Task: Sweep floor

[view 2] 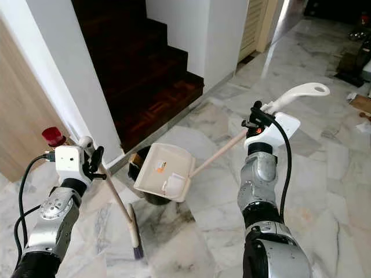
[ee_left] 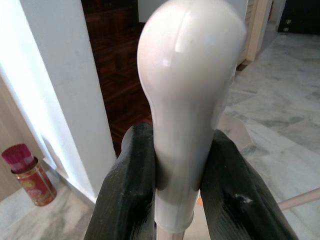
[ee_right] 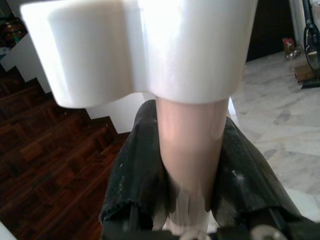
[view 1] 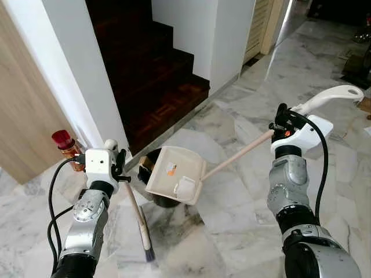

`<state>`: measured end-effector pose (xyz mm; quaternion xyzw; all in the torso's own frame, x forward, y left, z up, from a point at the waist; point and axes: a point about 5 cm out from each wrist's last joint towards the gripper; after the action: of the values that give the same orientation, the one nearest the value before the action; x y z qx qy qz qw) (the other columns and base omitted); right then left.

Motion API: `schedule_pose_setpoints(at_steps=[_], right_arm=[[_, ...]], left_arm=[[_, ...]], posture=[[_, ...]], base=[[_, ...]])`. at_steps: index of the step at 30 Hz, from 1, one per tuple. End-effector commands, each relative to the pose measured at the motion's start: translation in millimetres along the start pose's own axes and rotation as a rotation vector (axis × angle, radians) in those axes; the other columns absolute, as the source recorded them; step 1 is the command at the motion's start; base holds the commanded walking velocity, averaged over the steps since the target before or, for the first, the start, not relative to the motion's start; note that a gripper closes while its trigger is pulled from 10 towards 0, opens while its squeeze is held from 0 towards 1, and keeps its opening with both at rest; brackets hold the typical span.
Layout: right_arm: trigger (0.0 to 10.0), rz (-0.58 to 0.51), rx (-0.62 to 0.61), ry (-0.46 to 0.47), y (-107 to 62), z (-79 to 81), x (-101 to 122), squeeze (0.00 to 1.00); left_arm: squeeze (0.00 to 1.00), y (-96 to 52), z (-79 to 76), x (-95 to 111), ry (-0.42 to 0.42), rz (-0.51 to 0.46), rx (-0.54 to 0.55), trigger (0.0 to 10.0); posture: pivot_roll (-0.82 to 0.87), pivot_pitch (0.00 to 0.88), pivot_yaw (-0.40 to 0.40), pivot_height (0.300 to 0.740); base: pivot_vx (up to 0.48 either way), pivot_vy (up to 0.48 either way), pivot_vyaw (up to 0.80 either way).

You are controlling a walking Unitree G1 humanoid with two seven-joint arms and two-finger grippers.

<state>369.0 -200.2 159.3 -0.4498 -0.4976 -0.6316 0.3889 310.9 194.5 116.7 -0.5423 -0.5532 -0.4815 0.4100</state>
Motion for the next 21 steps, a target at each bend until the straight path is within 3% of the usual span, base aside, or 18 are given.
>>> schedule_pose_setpoints(at_steps=[1,7,12,21], right_arm=[[10.0,-0.102,0.012,0.008,8.3,3.5,23,0.00],[10.0,-0.113,0.021,0.010,9.3,4.9,26,0.00],[10.0,-0.114,0.020,0.021,8.8,5.2,26,0.00],[10.0,-0.113,0.022,0.026,9.3,6.6,27,0.00]], left_arm=[[0.00,0.6,-1.5,7,0.012,-0.035,-0.014,10.0],[0.00,-4.4,2.3,-1,0.024,-0.003,0.000,10.0],[0.00,-15.5,16.1,-10,0.023,0.023,0.047,10.0],[0.00,-30.3,42.3,-3,0.063,0.025,0.102,10.0]], posture=[[0.08,0.042,0.011,0.740],[0.08,0.042,0.011,0.740],[0.08,0.045,0.011,0.740],[0.09,0.051,0.007,0.740]], base=[[0.296,0.000,0.59],[0.296,0.000,0.62],[0.294,0.000,0.00],[0.293,0.000,0.00]])
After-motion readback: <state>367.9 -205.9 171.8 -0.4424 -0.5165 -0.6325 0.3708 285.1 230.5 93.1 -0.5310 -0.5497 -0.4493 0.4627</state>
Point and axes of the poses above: a point about 5 cm out from each wrist's last joint towards the gripper, its own y axis pointing out of the wrist towards the gripper, its own x axis along the axis of the wrist's last joint, z = x × y, and after that the axes turned 14 degrees about -y, right-handed
